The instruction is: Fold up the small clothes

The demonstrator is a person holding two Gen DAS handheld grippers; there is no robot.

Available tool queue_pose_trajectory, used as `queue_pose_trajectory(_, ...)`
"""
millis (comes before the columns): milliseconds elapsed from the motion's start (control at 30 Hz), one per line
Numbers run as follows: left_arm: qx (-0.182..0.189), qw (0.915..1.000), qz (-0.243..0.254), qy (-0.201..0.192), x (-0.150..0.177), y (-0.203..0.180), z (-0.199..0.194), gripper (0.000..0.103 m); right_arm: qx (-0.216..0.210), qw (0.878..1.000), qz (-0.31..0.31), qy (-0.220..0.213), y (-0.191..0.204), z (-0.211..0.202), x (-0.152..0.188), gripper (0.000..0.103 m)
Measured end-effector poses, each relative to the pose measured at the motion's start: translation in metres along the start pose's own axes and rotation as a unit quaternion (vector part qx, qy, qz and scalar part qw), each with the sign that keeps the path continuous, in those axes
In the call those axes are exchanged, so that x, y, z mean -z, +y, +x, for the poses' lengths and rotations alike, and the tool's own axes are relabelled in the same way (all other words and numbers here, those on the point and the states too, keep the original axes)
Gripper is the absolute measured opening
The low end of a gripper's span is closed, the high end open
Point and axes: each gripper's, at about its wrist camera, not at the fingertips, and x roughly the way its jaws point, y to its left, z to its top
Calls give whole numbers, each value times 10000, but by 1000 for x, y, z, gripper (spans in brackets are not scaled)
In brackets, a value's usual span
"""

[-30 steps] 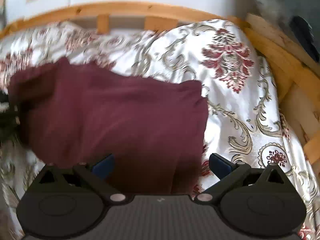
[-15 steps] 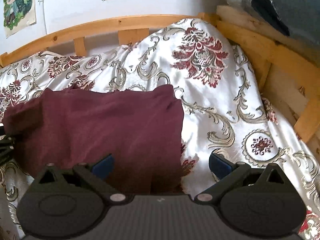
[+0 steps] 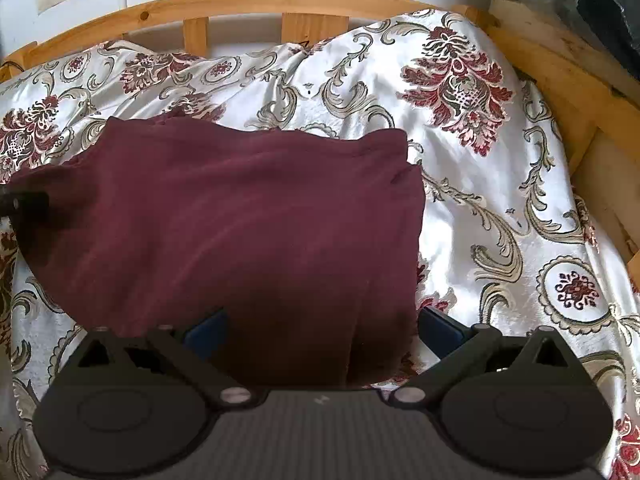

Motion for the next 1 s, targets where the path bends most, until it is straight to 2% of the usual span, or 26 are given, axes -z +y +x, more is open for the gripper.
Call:
queue_pose_trajectory(100,82,9977,-672,90,-1,17,8,74,8,10000,18,58,1,2,0,103)
queue_pose_trajectory(167,-26,9952,-951,243,1,24,16,59,28,10000,27,68,1,2,0,103)
queue_pose_trajectory(200,-107,9945,-1007,284,2,26,19,42,43,10000,33,65,1,2,0,103)
queue_pose_trajectory(233,-200,9940,-1034,302,3,27,20,29,57,10000,44,56,0,2,-1,103)
queue_pose_trajectory(300,-342,9936,-1012,358,1,27,21,23,97,9999,109,-11,-3,-1,-2,103)
queue_pose_trajectory(400,-664,9963,-512,205,-2,11,11,18,121,9994,286,-125,-10,-5,-4,103)
queue_pose_trajectory(467,-886,9960,128,21,-6,-13,5,17,116,9988,432,-195,-17,-8,-6,103)
queue_pose_trajectory(533,-924,9933,662,-225,-12,-37,-2,15,131,9980,556,-257,-23,-11,-8,103)
queue_pose_trajectory(633,-690,9911,1026,-484,-25,-67,-7,14,169,9961,779,-369,-36,-16,-8,103)
queue_pose_trajectory(767,-150,9874,1343,-819,-39,-107,-12,14,371,9904,1214,-539,-59,-25,-6,103)
queue_pose_trajectory(1000,866,9733,1913,-923,-32,-176,-10,13,961,9740,1903,-765,-106,-37,4,103)
